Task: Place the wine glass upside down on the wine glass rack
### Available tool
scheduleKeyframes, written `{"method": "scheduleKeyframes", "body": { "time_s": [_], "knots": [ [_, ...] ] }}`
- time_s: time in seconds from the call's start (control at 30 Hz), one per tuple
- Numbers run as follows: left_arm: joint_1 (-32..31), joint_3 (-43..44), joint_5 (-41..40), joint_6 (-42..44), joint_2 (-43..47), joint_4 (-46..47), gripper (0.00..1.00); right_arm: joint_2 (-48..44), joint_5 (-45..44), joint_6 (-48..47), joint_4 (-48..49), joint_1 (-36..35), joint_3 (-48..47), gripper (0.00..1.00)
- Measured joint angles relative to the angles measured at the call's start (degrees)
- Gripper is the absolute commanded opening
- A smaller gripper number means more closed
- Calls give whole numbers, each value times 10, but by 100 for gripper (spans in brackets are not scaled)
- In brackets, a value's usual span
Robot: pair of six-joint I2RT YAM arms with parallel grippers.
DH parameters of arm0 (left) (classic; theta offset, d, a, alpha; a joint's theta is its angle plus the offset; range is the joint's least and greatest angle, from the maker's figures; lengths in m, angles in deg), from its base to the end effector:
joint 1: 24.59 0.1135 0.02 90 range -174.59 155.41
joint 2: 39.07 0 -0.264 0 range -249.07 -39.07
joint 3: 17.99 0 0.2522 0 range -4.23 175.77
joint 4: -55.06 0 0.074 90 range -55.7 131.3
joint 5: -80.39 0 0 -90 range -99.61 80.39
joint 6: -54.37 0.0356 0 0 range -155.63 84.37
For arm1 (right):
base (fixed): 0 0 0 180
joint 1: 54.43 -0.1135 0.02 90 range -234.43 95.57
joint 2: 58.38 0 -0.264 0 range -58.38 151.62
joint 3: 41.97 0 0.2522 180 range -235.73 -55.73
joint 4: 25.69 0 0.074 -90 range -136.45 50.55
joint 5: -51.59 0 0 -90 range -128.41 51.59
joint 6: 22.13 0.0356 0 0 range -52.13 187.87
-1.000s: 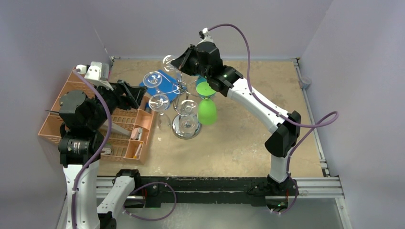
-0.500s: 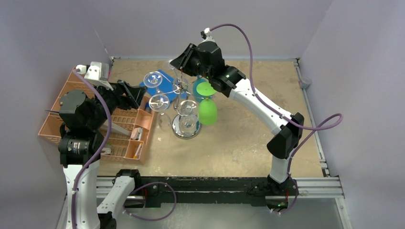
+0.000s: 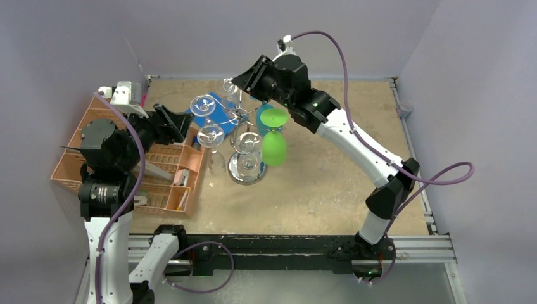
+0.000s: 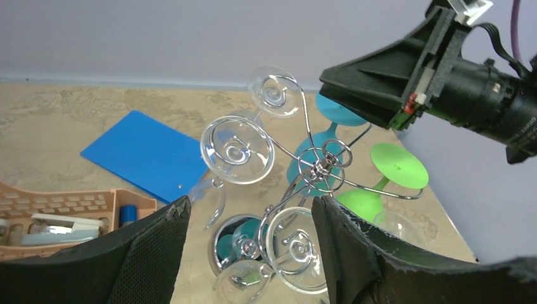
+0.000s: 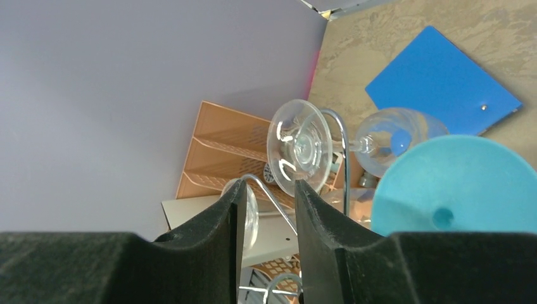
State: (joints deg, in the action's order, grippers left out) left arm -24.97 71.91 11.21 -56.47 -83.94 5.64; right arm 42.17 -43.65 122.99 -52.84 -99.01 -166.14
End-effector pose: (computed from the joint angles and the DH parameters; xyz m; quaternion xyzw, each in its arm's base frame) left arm 0.1180 -0.0134 0.4700 -0.0073 0.7319 -0.2534 0.6325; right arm 0.2934 0.2845 0.4673 0.0980 0.7218 0.5016 0.4667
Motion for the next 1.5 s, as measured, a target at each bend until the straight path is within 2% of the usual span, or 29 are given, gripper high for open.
{"method": "scheduleKeyframes", "body": {
  "time_s": [0.17, 0.23, 0.43, 0.7, 0.93, 1.13, 1.33, 1.5],
  "knots": [
    [0, 34, -22, -14, -24, -43, 70, -37, -11, -5, 10, 0, 54, 41],
    [0, 48, -29, -13, -35, -61, 75, -60, -13, -16, 11, 0, 80, 41],
    [0, 66, -48, -10, -37, -112, 78, -168, -13, -111, 10, 0, 169, 53],
    [0, 100, -69, 2, -5, -152, 78, -363, -50, -295, -90, 0, 266, 75],
    [0, 125, -97, 20, 35, -183, 78, -487, -154, -412, -198, 0, 317, 99],
    [0, 118, -146, 35, 78, -188, 82, -576, -234, -477, -218, 0, 350, 99],
    [0, 92, -186, 41, 124, -183, 83, -604, -282, -511, -219, 0, 351, 99],
    [0, 86, -205, 44, 129, -180, 84, -620, -304, -521, -218, 0, 367, 99]
  ]
}}
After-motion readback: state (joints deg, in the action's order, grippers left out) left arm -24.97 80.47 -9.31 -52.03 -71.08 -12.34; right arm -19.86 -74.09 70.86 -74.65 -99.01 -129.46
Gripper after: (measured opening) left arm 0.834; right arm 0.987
